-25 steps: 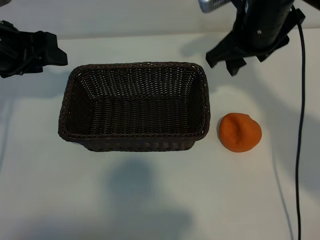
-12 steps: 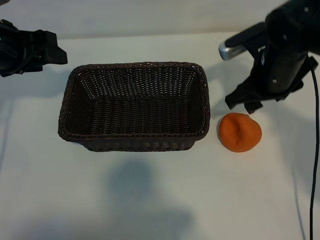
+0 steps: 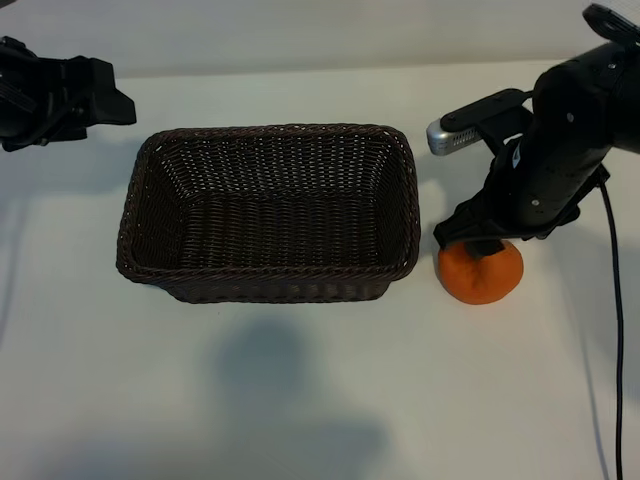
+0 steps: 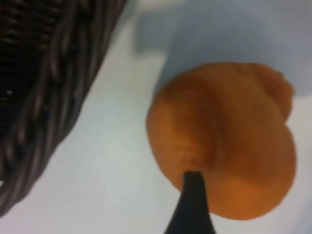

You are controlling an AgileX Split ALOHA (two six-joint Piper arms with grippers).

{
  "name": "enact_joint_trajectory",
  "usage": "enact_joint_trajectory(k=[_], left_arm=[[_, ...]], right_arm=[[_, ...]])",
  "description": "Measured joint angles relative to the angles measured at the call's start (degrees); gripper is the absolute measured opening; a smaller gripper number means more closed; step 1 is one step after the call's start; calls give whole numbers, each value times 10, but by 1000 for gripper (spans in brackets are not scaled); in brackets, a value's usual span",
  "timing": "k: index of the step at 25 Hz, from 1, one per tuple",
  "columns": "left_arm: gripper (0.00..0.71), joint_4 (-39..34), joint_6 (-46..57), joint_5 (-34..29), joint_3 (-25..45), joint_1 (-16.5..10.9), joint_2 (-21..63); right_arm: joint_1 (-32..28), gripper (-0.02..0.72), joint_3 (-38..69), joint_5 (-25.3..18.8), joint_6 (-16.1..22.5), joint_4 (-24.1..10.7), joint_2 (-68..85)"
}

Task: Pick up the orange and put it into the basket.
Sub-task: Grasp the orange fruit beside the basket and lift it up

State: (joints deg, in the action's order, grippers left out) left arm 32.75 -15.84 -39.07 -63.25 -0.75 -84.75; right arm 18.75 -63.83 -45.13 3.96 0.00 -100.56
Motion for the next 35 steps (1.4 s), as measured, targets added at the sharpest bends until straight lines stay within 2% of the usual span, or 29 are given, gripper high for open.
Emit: enact_joint_trajectory(k=[7,18,23,26,31,32,35], left_arm=[[596,14,-7,3,0,0,0],[594,28,-18,3,0,0,0],[592,28,-18,3,0,0,0],[592,28,-19,3,0,0,0],[592,28,-19,3,0,0,0],[592,28,-19,3,0,0,0],[592,29,-19,3,0,0,0]], right_arm=[[0,560,8,30,-11,9,-1],[0,526,9,42,-40,31,-28],[0,509,9,42,-54,53,-51],[0,414,9,43,-58,58,-56],[0,103,9,45,-58,58,-57],[0,71,9,45,-58,58,-57],[0,52,9,46,-58,58,-57]])
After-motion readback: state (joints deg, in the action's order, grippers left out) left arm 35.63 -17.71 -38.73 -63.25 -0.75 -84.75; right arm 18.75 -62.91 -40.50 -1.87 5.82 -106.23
